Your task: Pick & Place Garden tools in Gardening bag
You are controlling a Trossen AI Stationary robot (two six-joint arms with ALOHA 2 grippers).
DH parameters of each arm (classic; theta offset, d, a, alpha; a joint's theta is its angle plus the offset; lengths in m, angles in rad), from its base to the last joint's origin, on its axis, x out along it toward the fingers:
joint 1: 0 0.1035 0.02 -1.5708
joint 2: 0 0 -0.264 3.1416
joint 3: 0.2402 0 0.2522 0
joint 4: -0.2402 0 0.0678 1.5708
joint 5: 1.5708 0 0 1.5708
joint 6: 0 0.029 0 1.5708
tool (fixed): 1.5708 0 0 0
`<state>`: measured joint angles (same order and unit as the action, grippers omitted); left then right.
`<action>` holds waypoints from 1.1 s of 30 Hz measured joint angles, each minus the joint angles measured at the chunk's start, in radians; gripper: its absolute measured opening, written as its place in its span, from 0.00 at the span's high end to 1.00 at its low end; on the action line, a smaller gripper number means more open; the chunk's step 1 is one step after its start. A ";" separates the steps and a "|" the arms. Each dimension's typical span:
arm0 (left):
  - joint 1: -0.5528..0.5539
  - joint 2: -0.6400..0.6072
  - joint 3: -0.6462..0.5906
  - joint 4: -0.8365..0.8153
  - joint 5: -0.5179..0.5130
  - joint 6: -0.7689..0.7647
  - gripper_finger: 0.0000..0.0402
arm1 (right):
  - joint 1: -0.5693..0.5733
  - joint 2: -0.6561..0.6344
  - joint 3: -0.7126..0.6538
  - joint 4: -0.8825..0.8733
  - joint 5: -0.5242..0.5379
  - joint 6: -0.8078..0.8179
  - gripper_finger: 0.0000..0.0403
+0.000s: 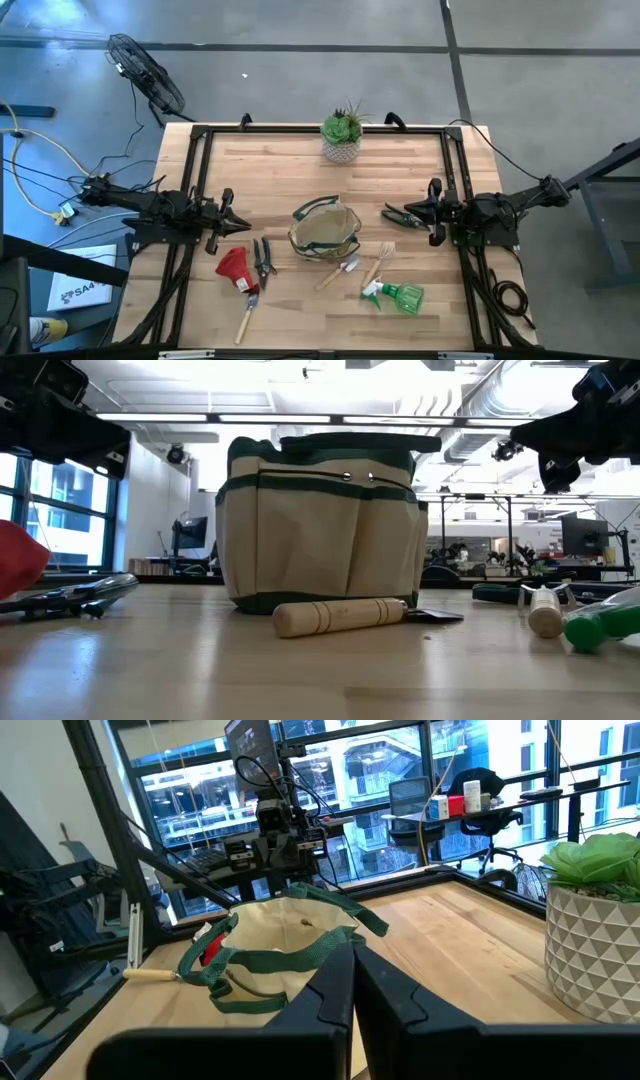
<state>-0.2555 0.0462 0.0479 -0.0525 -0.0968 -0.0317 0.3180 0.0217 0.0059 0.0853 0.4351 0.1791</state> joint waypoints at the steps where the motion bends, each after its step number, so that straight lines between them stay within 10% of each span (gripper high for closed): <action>1: 0.000 0.000 0.000 0.000 0.000 0.000 0.92 | 0.000 0.000 0.000 0.000 0.000 0.000 1.00; 33: 0.000 0.000 0.000 0.022 -0.077 -0.083 0.92 | 0.000 0.000 0.000 0.117 0.001 0.014 0.99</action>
<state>-0.2558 0.0463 0.0475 -0.0308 -0.1737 -0.1149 0.3180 0.0216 0.0055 0.2026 0.4362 0.1929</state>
